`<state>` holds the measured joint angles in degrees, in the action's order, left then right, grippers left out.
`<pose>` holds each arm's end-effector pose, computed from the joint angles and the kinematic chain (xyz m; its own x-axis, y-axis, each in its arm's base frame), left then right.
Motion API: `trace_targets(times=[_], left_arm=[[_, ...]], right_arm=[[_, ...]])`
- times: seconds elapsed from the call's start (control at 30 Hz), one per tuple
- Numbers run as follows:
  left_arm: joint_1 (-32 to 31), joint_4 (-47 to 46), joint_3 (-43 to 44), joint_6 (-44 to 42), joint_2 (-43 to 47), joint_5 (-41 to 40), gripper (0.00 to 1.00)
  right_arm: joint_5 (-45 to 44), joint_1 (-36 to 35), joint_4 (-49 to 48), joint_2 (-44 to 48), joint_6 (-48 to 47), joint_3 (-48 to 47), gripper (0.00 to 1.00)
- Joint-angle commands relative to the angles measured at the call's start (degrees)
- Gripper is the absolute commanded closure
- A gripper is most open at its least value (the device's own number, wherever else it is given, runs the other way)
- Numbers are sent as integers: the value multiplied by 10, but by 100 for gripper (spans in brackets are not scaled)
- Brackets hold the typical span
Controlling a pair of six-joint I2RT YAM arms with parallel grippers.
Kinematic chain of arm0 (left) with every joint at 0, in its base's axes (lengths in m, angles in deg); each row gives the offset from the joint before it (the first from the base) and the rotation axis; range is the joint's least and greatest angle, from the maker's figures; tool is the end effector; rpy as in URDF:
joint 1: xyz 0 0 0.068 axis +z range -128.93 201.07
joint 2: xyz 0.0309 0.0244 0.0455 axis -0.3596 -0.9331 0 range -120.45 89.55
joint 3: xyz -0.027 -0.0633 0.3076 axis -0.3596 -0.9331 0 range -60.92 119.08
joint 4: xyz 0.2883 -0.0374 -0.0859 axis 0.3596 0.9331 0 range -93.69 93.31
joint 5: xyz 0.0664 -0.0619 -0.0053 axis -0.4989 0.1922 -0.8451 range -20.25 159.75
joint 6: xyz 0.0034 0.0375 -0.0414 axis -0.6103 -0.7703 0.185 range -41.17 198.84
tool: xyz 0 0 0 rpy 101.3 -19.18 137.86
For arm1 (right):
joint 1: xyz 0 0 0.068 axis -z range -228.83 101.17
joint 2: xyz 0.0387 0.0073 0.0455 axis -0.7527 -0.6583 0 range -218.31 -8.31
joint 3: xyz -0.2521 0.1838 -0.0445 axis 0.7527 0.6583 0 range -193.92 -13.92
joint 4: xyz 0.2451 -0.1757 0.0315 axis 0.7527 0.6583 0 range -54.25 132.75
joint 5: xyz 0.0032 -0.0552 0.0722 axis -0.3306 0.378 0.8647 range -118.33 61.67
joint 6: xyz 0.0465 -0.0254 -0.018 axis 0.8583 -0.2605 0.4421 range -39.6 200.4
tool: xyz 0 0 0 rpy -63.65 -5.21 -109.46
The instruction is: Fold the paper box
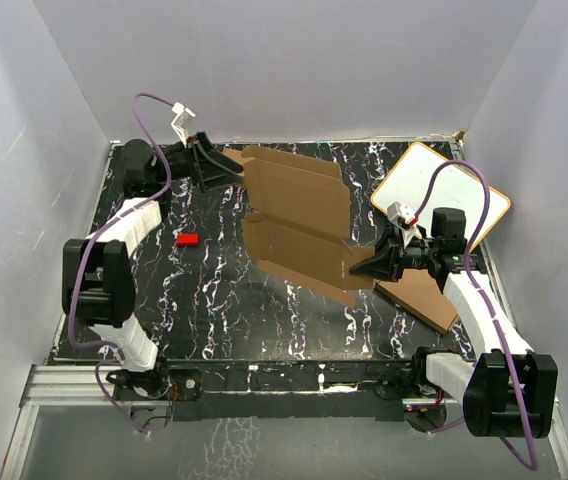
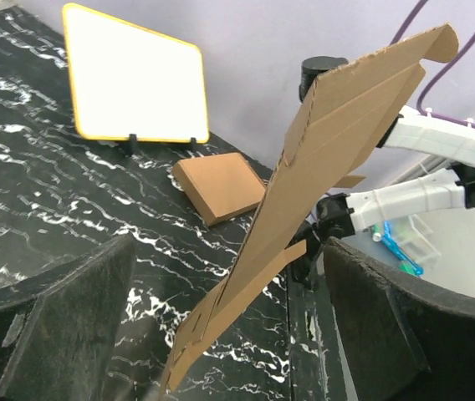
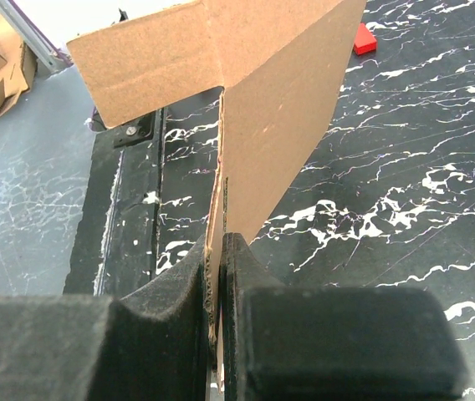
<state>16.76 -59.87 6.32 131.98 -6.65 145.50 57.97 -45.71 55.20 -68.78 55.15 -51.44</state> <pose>0.4054 -0.0682 0.3700 -0.4289 -0.1652 -0.8881 0.8916 0.0806 -0.4455 0.2163 0.0268 0.2720 -0.2965 -0.0114 -0.9550 -0.9496 0.1101 0.2935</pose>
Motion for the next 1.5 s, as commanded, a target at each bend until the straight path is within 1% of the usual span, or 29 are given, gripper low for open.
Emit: trace_targets(times=[0.0,0.1,0.27,0.4,0.53,0.6,0.77,0.83,1.0,1.13,1.33,1.4,1.47], left_arm=[[-22,-213,48,141,-22,34,9],[-34,-225,73,160,-41,40,12],[-60,-224,105,168,-61,64,26],[-61,-238,127,187,-71,81,35],[-62,-232,159,192,-81,89,41],[-65,-231,166,195,-83,95,47],[-71,-245,169,207,-83,106,55],[-71,-243,171,207,-82,108,58],[-76,-239,185,207,-84,111,58],[-81,-238,203,213,-90,116,60],[-85,-231,213,212,-90,126,67],[-85,-229,209,209,-87,130,71],[-86,-226,207,206,-84,133,77]], right_arm=[[70,-3,-66,11,9,-11,92],[77,-5,-96,11,37,-3,92],[81,-11,-142,9,78,9,92],[81,-14,-170,6,102,16,92],[80,-19,-192,3,122,23,92],[79,-19,-196,3,126,25,92],[76,-21,-207,2,134,30,92],[76,-21,-213,1,138,31,92],[75,-22,-221,0,144,35,92],[73,-22,-223,0,146,36,92],[71,-22,-223,-2,145,36,92],[71,-22,-223,-1,145,37,92],[71,-22,-223,-1,145,37,92]])
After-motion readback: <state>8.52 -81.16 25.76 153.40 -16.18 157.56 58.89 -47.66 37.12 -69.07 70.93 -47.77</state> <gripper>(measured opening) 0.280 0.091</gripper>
